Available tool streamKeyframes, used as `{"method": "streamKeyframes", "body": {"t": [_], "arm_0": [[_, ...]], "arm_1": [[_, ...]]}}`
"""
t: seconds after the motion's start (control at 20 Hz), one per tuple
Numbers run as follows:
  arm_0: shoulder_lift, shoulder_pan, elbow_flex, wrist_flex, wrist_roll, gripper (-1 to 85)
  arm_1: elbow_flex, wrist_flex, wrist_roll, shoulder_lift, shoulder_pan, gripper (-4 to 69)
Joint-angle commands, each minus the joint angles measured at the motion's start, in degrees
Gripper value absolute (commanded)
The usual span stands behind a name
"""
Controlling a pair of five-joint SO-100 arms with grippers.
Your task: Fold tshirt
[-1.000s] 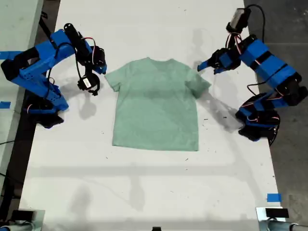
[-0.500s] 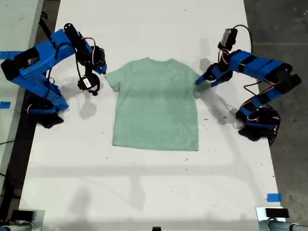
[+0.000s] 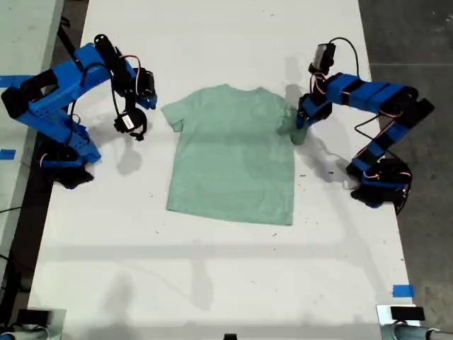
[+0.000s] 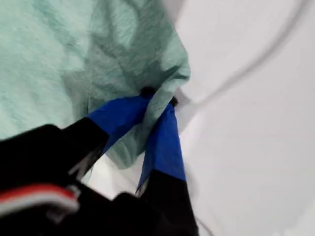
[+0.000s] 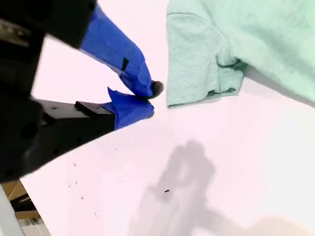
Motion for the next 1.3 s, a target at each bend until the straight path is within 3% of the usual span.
{"method": "streamKeyframes", "body": {"t": [0.0, 0.15, 0.45, 0.65, 0.9, 1.25], "arm_0": [[0.26, 0.26, -0.35, -0.53, 0.44, 0.0], [0.62, 0.53, -0.26, -0.62, 0.35, 0.0], [0.88, 0.97, -0.18, -1.05, 0.09, 0.0], [0.88, 1.14, -0.26, -1.05, -0.09, 0.0], [0.88, 1.76, -0.44, -1.41, -0.35, 0.0], [1.05, 2.9, -0.53, -1.41, -1.05, 0.0]], "arm_1": [[-4.31, 4.22, 0.18, 0.44, -1.05, -1.0], [-8.35, 8.61, 0.35, 0.97, -2.64, -1.0], [-25.93, 24.35, 2.9, 2.55, -7.29, -1.0], [-37.88, 27.6, 8.53, 1.67, -13.89, -1.0], [-44.65, 20.13, 16.79, -2.72, -22.24, -1.0], [-49.04, 3.6, 21.8, -18.11, -27.42, -1.0]]}}
